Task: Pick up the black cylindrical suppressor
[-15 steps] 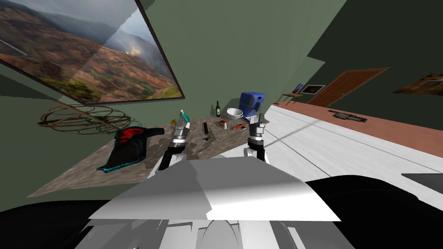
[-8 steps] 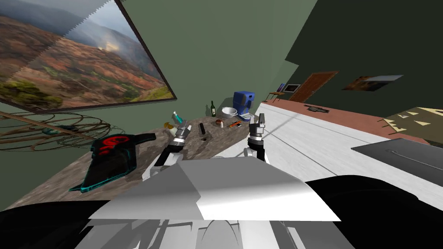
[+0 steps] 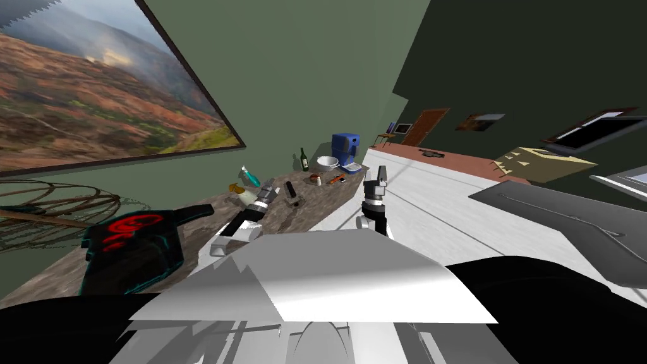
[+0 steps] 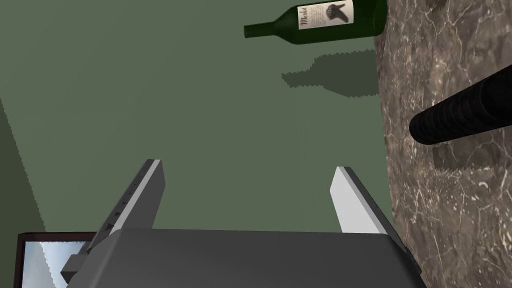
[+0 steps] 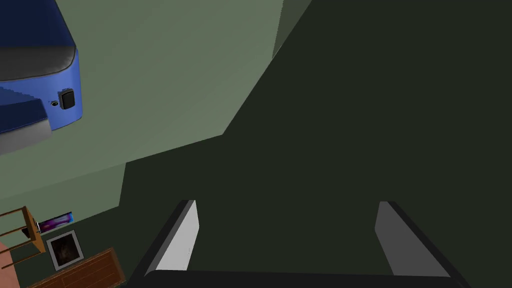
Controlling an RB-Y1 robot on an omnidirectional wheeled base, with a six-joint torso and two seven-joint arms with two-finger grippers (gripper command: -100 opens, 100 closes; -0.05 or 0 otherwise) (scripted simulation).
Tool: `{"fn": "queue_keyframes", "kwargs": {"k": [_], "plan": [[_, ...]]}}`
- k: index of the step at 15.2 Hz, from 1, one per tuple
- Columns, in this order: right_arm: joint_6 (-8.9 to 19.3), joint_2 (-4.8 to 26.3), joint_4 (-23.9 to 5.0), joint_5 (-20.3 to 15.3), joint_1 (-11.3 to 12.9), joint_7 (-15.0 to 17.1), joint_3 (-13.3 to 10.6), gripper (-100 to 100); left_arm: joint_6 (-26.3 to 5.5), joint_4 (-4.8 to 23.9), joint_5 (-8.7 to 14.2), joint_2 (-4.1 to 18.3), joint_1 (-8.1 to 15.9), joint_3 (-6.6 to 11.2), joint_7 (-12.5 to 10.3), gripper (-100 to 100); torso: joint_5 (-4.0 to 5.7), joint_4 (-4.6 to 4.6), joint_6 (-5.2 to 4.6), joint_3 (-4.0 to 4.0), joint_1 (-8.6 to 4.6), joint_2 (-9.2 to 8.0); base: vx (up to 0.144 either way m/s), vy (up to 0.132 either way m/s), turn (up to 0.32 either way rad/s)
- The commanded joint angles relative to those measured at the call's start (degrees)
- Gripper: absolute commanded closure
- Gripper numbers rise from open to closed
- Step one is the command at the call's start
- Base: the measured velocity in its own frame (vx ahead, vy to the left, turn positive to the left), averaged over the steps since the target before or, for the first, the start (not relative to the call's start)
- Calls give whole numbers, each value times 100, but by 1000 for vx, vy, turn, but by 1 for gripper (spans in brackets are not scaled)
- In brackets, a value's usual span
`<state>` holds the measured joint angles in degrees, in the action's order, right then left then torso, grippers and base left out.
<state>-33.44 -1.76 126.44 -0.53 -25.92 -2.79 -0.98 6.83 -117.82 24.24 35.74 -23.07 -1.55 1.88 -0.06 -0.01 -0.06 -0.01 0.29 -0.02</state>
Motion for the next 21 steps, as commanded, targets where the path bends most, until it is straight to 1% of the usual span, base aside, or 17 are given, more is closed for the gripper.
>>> {"fn": "queue_keyframes", "kwargs": {"k": [1,2,4,5,7,8,9,12,13,14,15,16,17,18,19,20,21], "plan": [[0,0,0,0,0,0,0,0,-232,63,186,175,6,-18,11,-100,0,0,0,0,0,0,-36,48,-300],[0,0,0,0,0,0,0,0,-407,174,380,367,43,-32,8,-100,-1,0,1,0,2,-1,-47,61,-450],[0,0,0,0,0,0,0,0,-501,174,456,438,43,-32,8,-100,-3,-1,2,-3,11,-5,-43,64,-202],[0,0,0,0,-1,0,1,0,-693,287,662,636,81,-46,4,-100,-3,-1,8,-2,10,-3,-36,50,-224],[0,0,0,0,0,0,1,0,-775,287,732,701,81,-46,4,-100,-2,0,2,-1,8,-2,-35,45,-199],[0,0,0,0,-1,0,1,0,-992,402,961,933,119,-62,1,-100,-2,0,5,0,4,0,-39,44,-317],[0,0,0,0,0,0,0,0,-1053,402,1011,961,119,-62,1,-100,-1,0,-1,0,5,-1,-42,54,-333],[0,1,0,0,0,0,1,0,-1468,637,1445,1405,196,-98,-7,-100,-3,0,2,-1,13,-3,-52,64,-383],[0,1,0,0,0,0,0,0,-1608,637,1556,1472,196,-98,-7,-100,-3,-1,-2,-2,13,-4,-59,57,-324],[0,1,0,0,0,0,1,0,-1617,637,1575,1472,196,-98,-7,-100,-3,-1,2,-2,12,-4,-42,46,-88],[0,1,0,0,-1,0,1,0,-1830,755,1755,1659,234,-118,-12,-100,-3,-1,8,-1,10,-2,-44,42,-233],[0,1,0,0,0,0,1,0,-1900,755,1859,1721,234,-118,-12,-100,-2,0,2,-1,8,-1,-40,52,-312],[0,1,0,0,0,0,1,0,-2039,874,1991,1880,271,-140,-16,-100,-2,0,1,0,10,1,-36,62,-413],[0,1,0,0,0,0,0,0,-2174,874,2104,1964,271,-140,-16,-100,-2,1,-2,2,12,4,-42,62,-357],[0,1,0,0,0,0,1,0,-2183,874,2142,1964,271,-140,-16,-100,-3,1,1,2,14,4,-40,50,-118],[0,1,0,0,-1,0,1,0,-2387,993,2344,2202,308,-163,-21,-100,-3,1,7,2,12,4,-49,52,-251],[0,1,0,0,0,0,1,0,-2464,993,2423,2202,308,-163,-21,-100,-2,0,1,2,13,3,-51,54,-310]]}}
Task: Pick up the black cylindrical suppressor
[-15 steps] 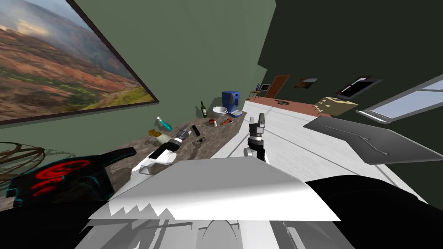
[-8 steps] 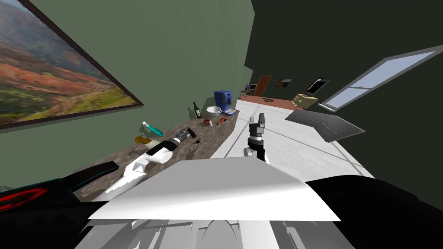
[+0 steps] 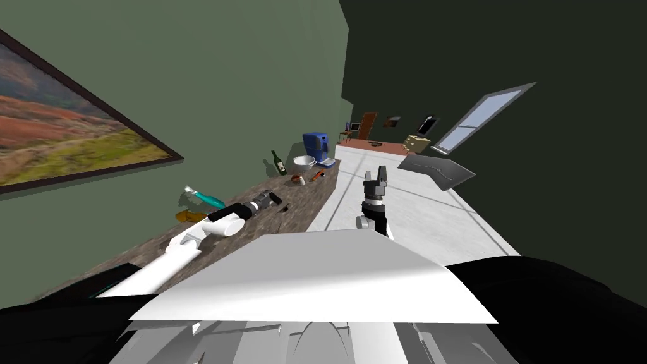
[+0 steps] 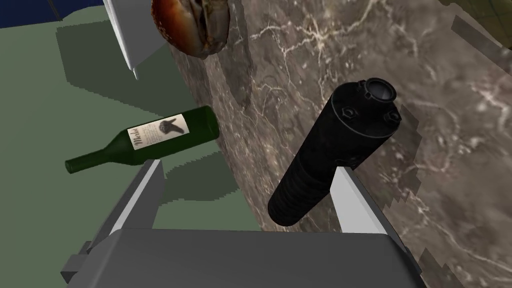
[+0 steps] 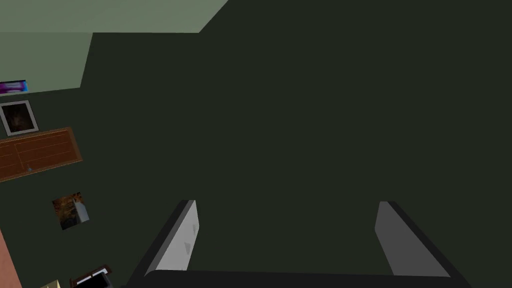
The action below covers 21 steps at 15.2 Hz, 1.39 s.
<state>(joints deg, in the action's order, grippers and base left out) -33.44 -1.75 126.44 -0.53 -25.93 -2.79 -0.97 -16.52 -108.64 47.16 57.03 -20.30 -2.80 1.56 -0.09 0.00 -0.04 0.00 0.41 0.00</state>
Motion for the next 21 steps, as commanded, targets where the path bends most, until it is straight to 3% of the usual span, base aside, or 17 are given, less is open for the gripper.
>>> {"fn": "queue_keyframes", "kwargs": {"k": [1,3,4,5,6,8,9,11,12,13,14,16,17,18,19,20,21], "plan": [[0,0,0,0,0,0,0,0,-286,193,286,286,68,-62,7,-100,0,0,0,0,0,0,-52,55,-444],[0,0,0,0,0,0,0,0,-407,193,408,304,68,-62,7,-100,0,0,-1,1,2,1,-42,55,-221],[0,0,0,0,-1,0,1,0,-635,311,604,526,103,-87,2,-100,0,0,6,2,1,4,-34,43,-216],[0,0,0,0,0,0,0,0,-680,311,682,526,103,-87,2,-100,1,1,1,3,0,6,-35,44,-298],[0,0,0,0,0,0,0,0,-825,427,863,740,137,-114,-3,-100,0,1,0,4,-2,7,-47,48,-433],[0,0,0,0,0,0,0,0,-949,427,950,740,137,-114,-3,-100,0,1,1,3,4,5,-46,61,-197],[0,0,0,0,-1,0,1,0,-1116,541,1204,944,168,-143,-8,-100,-1,1,7,3,3,6,-45,44,-226],[0,0,0,0,-1,0,1,0,-1210,541,1212,944,168,-143,-8,-100,0,1,2,3,1,5,-41,45,-176],[0,0,0,0,-1,0,1,0,-1419,653,1456,1137,198,-172,-13,-100,0,1,5,4,-1,8,-34,42,-289],[0,0,0,0,0,0,0,0,-1464,653,1467,1137,198,-172,-13,-100,1,2,-1,5,-1,9,-34,51,-309],[0,0,0,0,-1,0,0,0,-1635,763,1640,1320,226,-203,-18,-100,0,2,1,6,0,11,-41,56,-392],[0,1,0,0,-1,0,1,0,-1709,763,1713,1320,226,-203,-18,-100,-1,2,1,6,7,10,-37,62,-193],[0,1,0,0,-2,0,1,0,-1932,869,1933,1490,251,-236,-23,-100,-2,2,7,6,6,12,-26,52,-230],[0,1,0,0,-1,0,1,0,-1943,869,1949,1490,251,-236,-23,-100,-1,3,1,8,6,14,-30,56,-277],[0,1,0,0,-1,0,1,0,-2110,971,2155,1649,273,-270,-29,-100,-1,3,1,8,5,15,-43,60,-326],[0,1,0,0,0,0,1,0,-2167,971,2174,1649,273,-270,-29,-100,-1,3,-1,7,7,13,-43,67,-250],[0,1,0,0,-1,0,1,0,-2320,1069,2356,1794,292,-305,-33,-100,-1,2,3,7,9,12,-39,79,-278]]}}
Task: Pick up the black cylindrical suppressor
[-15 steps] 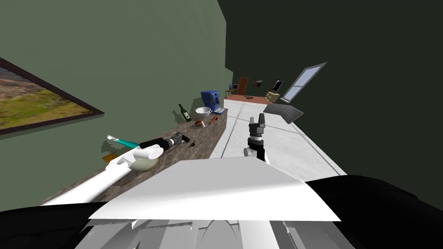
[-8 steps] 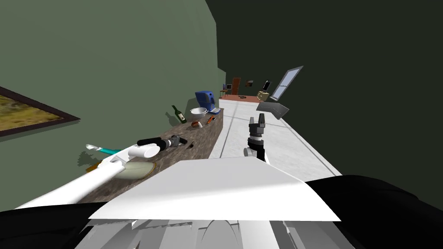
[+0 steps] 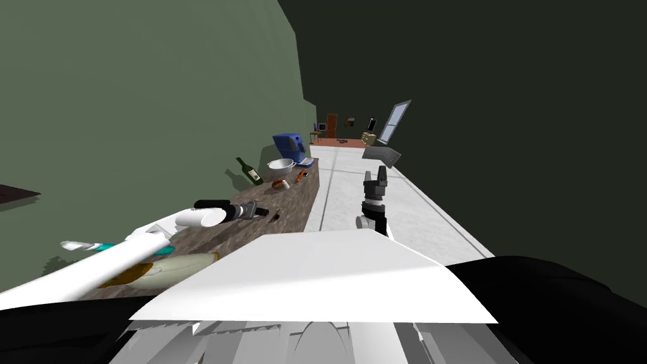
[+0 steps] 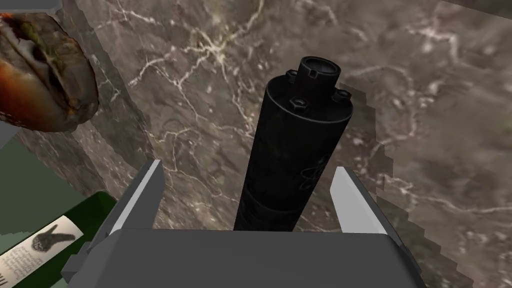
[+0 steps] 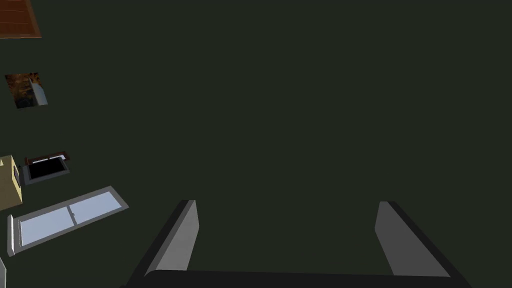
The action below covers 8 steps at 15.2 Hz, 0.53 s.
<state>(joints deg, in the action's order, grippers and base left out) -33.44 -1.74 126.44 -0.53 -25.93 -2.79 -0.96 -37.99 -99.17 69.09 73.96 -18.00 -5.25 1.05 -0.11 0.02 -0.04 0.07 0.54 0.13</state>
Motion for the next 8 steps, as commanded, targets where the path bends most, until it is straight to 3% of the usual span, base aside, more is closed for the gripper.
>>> {"fn": "queue_keyframes", "kwargs": {"k": [1,2,5,7,8], "plan": [[0,0,0,0,0,0,0,0,-231,122,194,100,62,-60,18,-100,0,0,0,0,0,0,-39,77,-239],[0,0,0,0,0,0,0,0,-387,215,393,232,77,-96,13,-100,-1,0,3,0,1,0,-43,76,-295],[0,0,0,0,0,0,0,0,-612,303,578,350,90,-132,9,-100,-2,1,2,1,3,2,-39,72,-217],[0,0,0,0,0,0,0,0,-929,457,897,546,106,-202,1,-100,-1,0,2,1,2,2,-46,84,-308],[0,0,0,0,0,0,0,0,-929,457,897,546,106,-202,1,-100,-2,1,-1,1,8,1,-45,99,-243]]}}
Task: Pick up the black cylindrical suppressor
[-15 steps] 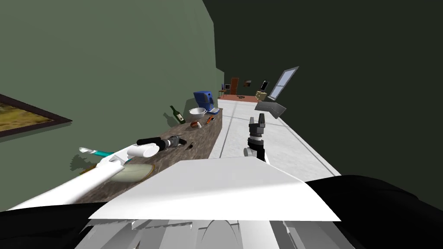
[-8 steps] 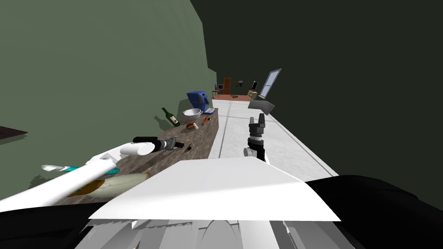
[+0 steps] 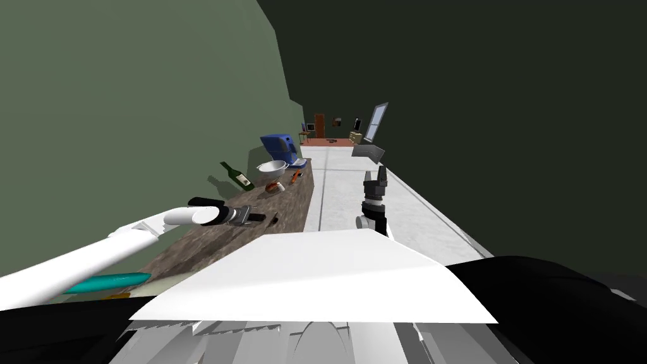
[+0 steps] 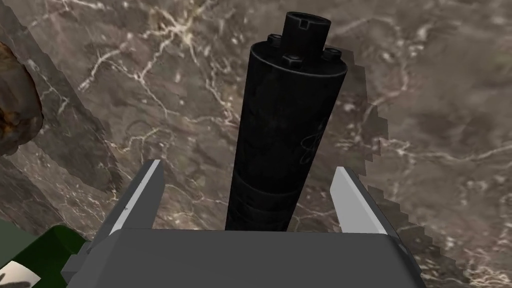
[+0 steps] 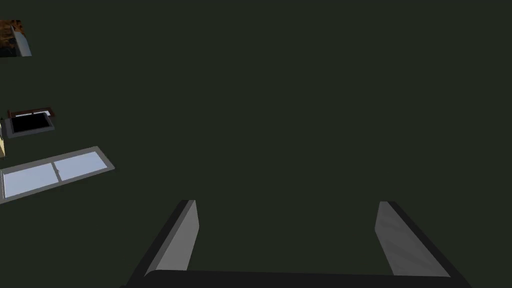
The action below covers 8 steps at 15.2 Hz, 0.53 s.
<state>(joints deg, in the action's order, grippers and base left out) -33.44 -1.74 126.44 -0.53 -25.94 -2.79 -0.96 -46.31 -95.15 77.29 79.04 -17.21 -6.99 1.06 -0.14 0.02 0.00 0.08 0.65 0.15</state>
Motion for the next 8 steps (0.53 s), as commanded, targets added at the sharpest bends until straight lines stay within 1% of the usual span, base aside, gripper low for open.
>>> {"fn": "queue_keyframes", "kwargs": {"k": [1,3,5,6,7,8], "plan": [[0,0,0,0,0,0,0,0,-229,120,211,116,32,-60,-5,-100,0,0,0,0,0,0,-33,81,-177],[0,0,0,0,0,0,0,0,-433,222,416,232,38,-113,-10,-100,0,1,-3,3,-2,5,-40,84,-255],[0,0,0,0,0,0,0,0,-548,281,532,295,39,-146,-13,-100,0,1,0,2,-1,3,-42,80,-196],[0,0,0,0,0,0,0,0,-453,256,461,247,32,-125,15,-100,0,1,1,3,-4,5,-20,44,-64],[0,0,0,0,-1,0,0,0,-440,424,342,108,83,-175,-10,-100,1,2,4,5,-12,9,-33,10,-146],[0,-1,0,0,0,0,0,0,-423,487,290,50,100,-191,-17,-100,2,2,0,5,-23,9,-52,-20,-219]]}}
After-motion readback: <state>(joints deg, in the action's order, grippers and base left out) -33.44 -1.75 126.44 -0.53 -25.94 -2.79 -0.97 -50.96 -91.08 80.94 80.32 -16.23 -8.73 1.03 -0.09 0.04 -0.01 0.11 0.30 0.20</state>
